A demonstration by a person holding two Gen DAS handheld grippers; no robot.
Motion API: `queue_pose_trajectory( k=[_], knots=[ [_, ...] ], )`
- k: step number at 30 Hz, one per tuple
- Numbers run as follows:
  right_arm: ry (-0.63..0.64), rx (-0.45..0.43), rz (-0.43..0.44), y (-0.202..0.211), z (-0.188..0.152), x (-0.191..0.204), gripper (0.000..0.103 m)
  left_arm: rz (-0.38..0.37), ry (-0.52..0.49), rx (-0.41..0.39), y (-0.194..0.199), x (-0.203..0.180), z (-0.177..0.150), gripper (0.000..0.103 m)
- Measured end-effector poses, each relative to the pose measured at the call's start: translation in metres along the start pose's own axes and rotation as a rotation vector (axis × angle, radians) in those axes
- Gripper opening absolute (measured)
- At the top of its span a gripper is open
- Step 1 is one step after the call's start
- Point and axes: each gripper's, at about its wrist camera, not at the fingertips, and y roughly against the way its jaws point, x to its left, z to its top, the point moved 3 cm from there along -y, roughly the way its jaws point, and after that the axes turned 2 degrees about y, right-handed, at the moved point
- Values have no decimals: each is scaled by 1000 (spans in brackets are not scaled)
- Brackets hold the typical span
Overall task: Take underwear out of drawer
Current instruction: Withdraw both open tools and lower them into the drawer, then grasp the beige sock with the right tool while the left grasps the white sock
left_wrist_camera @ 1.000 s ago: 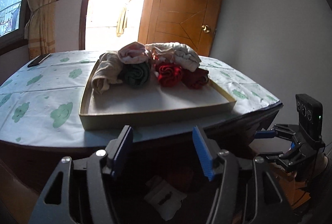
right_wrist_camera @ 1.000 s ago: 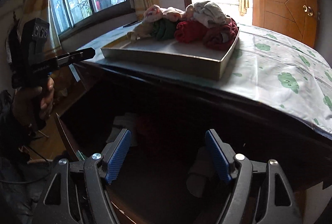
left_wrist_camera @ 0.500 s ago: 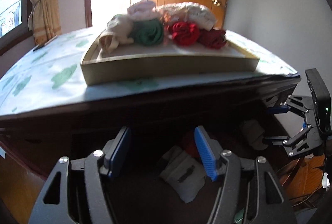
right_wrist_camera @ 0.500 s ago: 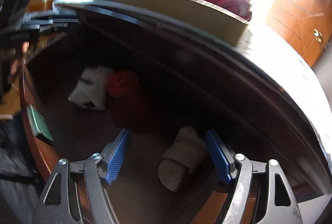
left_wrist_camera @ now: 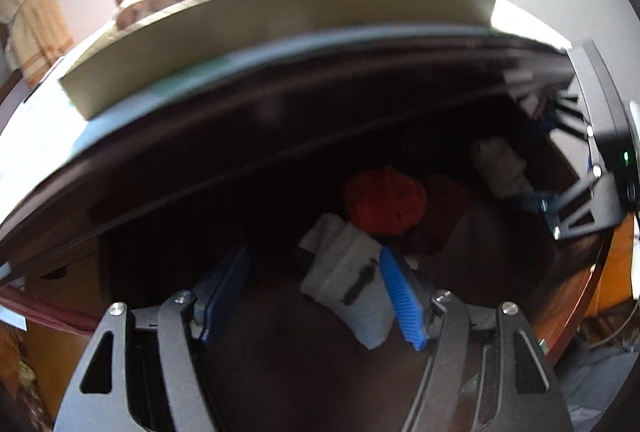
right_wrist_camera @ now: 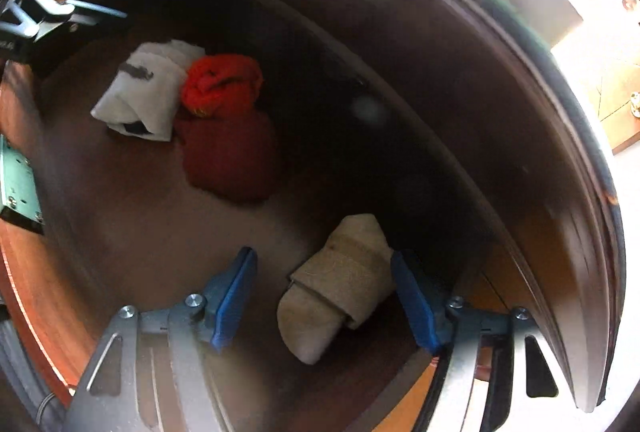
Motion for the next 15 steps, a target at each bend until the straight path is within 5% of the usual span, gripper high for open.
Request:
queue_pose_trajectory(
  k=[15],
  knots=[
    [30,55,-18,-25,1,7,66,-24,-173,194,-34,-26,-8,69]
  ],
)
